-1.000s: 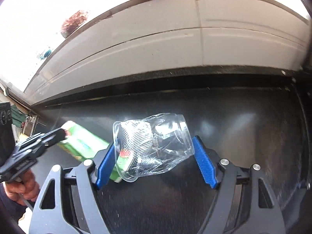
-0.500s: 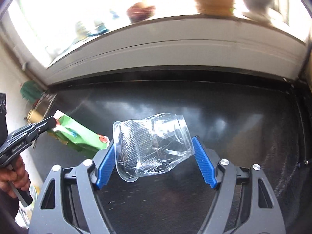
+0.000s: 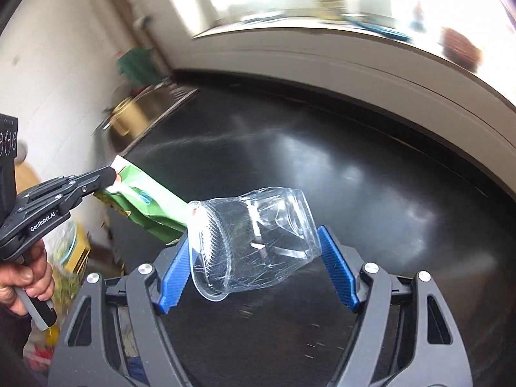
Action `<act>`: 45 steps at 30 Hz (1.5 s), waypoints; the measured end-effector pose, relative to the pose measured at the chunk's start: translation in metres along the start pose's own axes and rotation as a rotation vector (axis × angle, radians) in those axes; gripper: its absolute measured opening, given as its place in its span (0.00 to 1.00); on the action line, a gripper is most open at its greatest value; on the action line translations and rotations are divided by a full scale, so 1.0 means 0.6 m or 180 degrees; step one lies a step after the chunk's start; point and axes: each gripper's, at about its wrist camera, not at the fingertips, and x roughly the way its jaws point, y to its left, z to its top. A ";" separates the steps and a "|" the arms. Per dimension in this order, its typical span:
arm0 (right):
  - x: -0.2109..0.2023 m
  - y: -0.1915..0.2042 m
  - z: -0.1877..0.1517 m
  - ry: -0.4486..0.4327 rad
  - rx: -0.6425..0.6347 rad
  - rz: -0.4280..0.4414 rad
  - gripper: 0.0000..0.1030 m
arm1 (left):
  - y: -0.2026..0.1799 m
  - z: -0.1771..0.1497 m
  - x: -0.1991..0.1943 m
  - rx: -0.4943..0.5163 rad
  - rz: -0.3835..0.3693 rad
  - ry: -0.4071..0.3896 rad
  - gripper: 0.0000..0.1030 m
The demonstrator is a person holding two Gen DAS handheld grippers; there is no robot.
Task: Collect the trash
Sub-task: 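Carry snack bag and clear cup over the bin and open both tools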
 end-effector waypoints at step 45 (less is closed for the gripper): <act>0.521 0.758 -0.058 0.1396 -0.2626 0.1052 0.83 | 0.601 -0.483 0.030 -0.2394 0.1152 0.0720 0.45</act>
